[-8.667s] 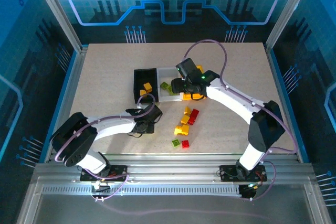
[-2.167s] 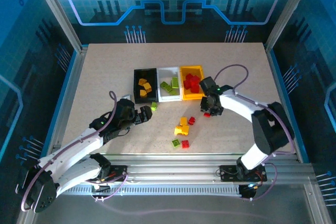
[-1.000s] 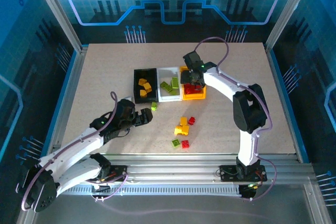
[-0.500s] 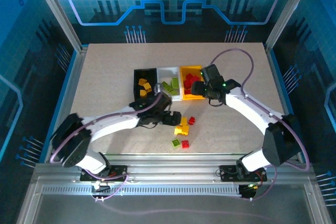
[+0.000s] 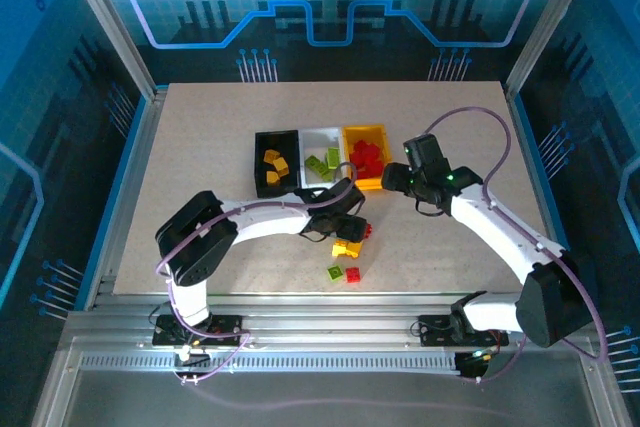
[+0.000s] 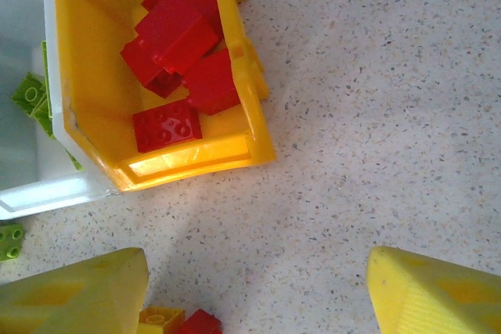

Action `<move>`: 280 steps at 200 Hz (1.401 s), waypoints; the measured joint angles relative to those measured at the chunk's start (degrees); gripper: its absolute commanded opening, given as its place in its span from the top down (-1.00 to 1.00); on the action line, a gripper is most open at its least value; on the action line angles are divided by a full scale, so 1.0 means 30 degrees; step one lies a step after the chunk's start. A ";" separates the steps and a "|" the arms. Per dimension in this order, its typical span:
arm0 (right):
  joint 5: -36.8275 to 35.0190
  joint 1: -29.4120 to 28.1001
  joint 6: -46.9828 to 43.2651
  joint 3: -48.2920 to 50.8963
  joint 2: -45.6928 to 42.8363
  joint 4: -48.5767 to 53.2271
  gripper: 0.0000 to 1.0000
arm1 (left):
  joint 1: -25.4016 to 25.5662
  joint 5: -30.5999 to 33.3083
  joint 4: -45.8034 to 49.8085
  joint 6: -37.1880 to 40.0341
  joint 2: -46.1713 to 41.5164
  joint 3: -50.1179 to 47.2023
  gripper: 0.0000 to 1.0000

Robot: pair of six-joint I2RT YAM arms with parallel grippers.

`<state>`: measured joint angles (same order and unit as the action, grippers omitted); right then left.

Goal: Sort the legos into containers by color

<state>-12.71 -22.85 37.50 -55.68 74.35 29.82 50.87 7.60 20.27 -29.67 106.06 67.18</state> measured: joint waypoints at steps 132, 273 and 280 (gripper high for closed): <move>0.0758 0.0444 0.0000 0.0197 -0.0430 -0.0313 -0.50 | -0.1158 0.1399 0.0707 -0.0117 -0.1166 -0.1042 -0.29; 0.1035 0.1173 0.0000 0.0947 -0.1515 -0.0321 -0.51 | -0.1122 0.1821 0.1421 -0.0204 0.0940 0.0204 -0.03; 0.1056 0.1202 0.0000 0.0954 -0.1530 -0.0321 -0.51 | -0.1151 0.1836 0.1435 -0.0211 0.0954 0.0204 0.05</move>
<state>-9.54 -19.25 37.50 -52.82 69.76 28.86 47.42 13.10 24.58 -30.30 108.92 67.79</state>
